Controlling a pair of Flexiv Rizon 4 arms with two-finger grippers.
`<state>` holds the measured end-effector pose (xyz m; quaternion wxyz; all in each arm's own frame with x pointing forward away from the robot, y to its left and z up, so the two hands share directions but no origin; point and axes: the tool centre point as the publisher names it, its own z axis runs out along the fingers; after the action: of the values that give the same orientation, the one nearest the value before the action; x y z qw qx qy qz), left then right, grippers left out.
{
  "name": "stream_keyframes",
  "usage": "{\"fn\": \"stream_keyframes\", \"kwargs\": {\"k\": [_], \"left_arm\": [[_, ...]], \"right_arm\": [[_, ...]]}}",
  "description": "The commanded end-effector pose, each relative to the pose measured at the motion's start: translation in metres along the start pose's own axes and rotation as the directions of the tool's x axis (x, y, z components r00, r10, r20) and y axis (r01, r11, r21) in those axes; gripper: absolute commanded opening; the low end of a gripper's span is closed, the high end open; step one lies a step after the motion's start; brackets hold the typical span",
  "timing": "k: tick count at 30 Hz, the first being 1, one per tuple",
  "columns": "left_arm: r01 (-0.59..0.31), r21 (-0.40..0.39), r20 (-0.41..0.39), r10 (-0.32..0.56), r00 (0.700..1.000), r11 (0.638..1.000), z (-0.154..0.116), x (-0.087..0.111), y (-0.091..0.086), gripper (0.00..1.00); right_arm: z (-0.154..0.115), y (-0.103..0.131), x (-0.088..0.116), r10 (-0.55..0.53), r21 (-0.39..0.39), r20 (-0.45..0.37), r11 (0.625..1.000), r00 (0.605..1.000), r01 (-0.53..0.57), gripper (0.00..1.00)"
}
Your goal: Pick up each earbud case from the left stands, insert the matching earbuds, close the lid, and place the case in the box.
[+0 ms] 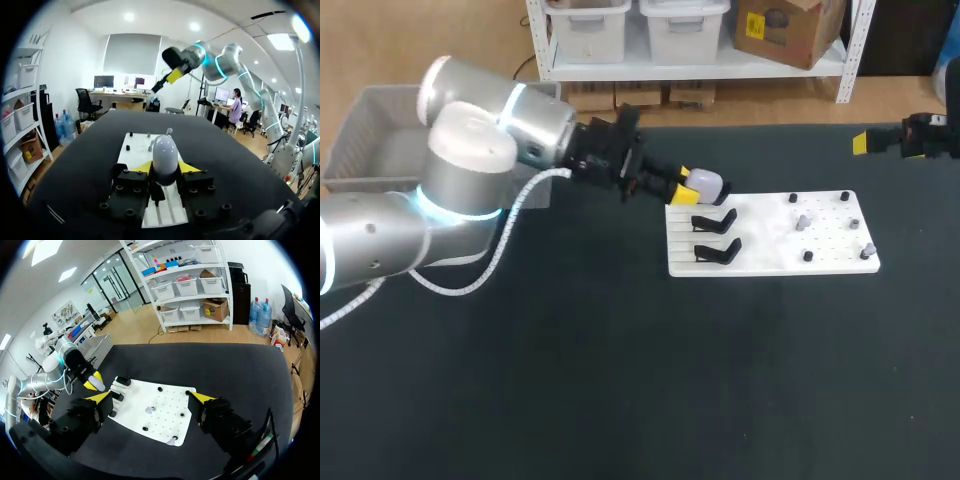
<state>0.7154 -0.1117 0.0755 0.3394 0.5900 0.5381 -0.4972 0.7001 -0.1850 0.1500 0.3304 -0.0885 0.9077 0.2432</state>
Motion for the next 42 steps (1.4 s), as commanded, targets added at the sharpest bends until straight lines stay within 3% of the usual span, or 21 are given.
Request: {"fn": "stream_keyframes", "kwargs": {"k": [1, 12, 20, 42], "left_arm": [[-0.014, -0.014, 0.078, 0.015, 0.997, 1.000, -0.018, -0.005, -0.016, 0.00], [-0.134, -0.007, 0.158, 0.133, 0.979, 0.991, -0.028, -0.037, -0.032, 0.00], [-0.155, -0.032, 0.208, 0.158, 0.965, 0.987, -0.025, -0.048, -0.034, 0.00], [-0.154, -0.053, 0.220, 0.161, 0.962, 0.987, -0.027, -0.054, -0.034, 0.00]], "right_arm": [[0.000, 0.000, 0.000, 0.000, 0.000, 0.000, 1.000, 1.000, 0.000, 1.00], [0.000, 0.000, 0.000, 0.000, 0.000, 0.000, 1.000, 1.000, 0.000, 1.00], [0.000, 0.000, 0.000, 0.000, 0.000, 0.000, 1.000, 1.000, 0.000, 1.00], [-0.001, 0.003, -0.003, -0.011, -0.013, 0.019, 1.000, 1.000, 0.012, 1.00]]}}
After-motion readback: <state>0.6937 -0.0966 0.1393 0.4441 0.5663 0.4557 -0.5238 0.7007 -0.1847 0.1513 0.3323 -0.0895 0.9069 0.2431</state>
